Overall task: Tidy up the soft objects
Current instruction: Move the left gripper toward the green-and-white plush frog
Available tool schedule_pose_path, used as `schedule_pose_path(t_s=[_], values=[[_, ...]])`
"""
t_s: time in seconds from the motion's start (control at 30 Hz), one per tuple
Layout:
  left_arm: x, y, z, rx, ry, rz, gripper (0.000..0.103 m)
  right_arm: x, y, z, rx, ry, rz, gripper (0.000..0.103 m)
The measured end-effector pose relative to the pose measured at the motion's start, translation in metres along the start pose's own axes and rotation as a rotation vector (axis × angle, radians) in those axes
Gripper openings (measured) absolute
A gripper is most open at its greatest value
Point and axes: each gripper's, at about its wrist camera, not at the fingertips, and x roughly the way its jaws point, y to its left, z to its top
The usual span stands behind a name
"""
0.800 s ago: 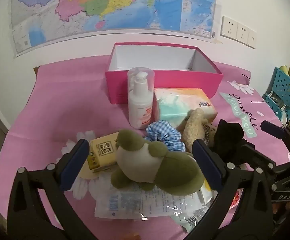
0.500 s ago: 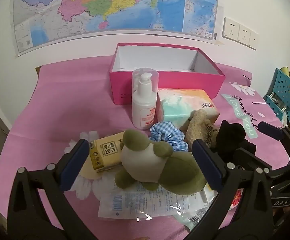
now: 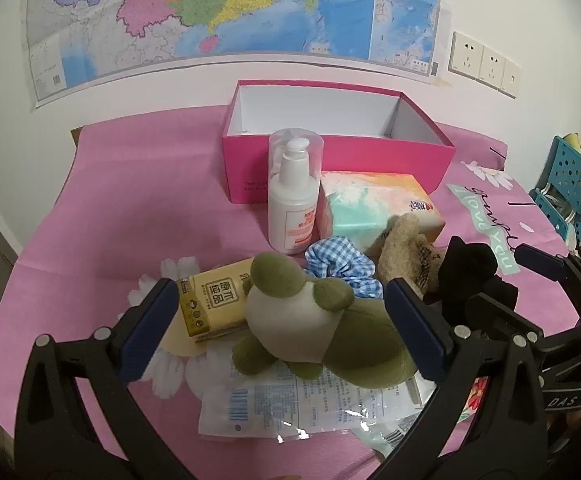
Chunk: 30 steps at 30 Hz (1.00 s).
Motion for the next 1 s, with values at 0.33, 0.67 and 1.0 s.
schedule_pose_path(t_s=[0.33,0.67,1.0], values=[[0.0030,0.0023,-0.0004,-0.006,0.011,-0.001,0.103,0.0027,0.0006,0.0005,0.001,0.011,0.009,0.103],[0.0051,0.0037,0.0001,-0.005,0.019,-0.004,0.103,0.0062,0.0031,0.0012,-0.004,0.025,0.024,0.103],[0.0099,0.0102,-0.0025,-0.014,0.031,-0.019,0.103,0.0092,0.0090,0.0005,-0.019,0.035,0.050,0.103]])
